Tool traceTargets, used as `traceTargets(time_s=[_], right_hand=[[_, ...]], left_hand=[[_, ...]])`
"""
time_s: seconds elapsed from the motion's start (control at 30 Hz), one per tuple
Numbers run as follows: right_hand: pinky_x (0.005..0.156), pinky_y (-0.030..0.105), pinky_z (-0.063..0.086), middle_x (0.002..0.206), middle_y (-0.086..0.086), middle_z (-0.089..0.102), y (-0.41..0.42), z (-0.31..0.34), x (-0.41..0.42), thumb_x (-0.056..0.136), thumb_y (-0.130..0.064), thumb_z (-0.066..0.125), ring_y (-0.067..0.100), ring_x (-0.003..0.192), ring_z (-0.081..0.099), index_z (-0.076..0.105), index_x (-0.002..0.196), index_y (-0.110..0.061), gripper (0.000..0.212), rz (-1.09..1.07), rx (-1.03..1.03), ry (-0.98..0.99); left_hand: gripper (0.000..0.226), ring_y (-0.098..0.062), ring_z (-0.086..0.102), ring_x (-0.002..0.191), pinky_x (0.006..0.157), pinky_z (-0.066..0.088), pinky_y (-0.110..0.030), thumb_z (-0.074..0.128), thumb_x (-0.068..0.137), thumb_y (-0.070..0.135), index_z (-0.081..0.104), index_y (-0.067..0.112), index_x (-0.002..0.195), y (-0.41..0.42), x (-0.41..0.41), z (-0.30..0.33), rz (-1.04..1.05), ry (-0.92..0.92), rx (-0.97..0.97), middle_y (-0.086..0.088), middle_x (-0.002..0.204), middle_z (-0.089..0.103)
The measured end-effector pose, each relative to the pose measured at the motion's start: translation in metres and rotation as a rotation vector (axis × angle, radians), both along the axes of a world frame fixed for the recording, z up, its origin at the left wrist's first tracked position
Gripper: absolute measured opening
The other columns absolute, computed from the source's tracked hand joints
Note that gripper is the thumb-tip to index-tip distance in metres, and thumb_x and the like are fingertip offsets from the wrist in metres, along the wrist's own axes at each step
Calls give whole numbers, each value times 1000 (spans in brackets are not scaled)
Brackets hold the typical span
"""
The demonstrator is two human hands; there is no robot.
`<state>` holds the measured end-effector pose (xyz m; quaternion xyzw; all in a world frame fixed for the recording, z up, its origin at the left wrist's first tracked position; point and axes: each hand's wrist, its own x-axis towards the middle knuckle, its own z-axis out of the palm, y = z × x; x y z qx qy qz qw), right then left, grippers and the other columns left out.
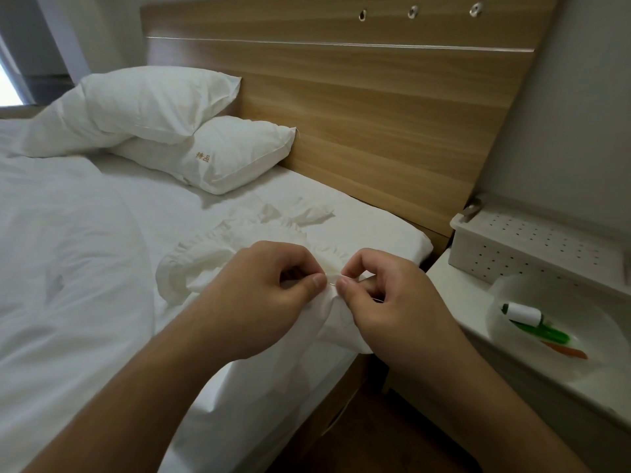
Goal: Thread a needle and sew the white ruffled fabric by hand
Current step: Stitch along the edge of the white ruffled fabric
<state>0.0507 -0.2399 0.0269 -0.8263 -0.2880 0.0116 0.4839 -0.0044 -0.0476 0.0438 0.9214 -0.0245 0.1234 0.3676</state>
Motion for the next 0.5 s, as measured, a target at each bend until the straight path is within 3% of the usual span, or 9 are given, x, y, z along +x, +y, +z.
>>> traceTargets(time_s=[0.13,0.23,0.37,0.5], right_hand=[[50,13,43,57,-13,64,-1,2,0,101,-31,62,3,59,63,64,96,-28,6,24,-5,19],[50,16,43,57,-9,63,-2,4,0,102,-32,60,7,56,61,68,101,-30,8,43,-12,43],[52,14,46,60,-20,63,-2,3,1,101,-30,63,-1,65,64,71,92,-25,13,41,-4,62],[53,8,44,60,-20,64,-1,1,1,100,-27,66,-3,69,66,70,88,-25,13,21,17,63]], left_hand=[[16,-4,70,79,68,49,-20,68,100,31,78,33,87,1,0,-1,-7,-3,-2,19,78,73],[15,-5,70,80,69,53,-22,68,99,32,78,33,88,2,0,0,-15,-2,4,18,79,73],[15,-2,68,79,66,49,-19,67,98,35,77,34,86,2,0,0,-5,8,45,21,78,71],[16,-2,67,76,63,44,-16,68,98,37,76,34,84,1,1,-1,10,7,64,20,76,71]])
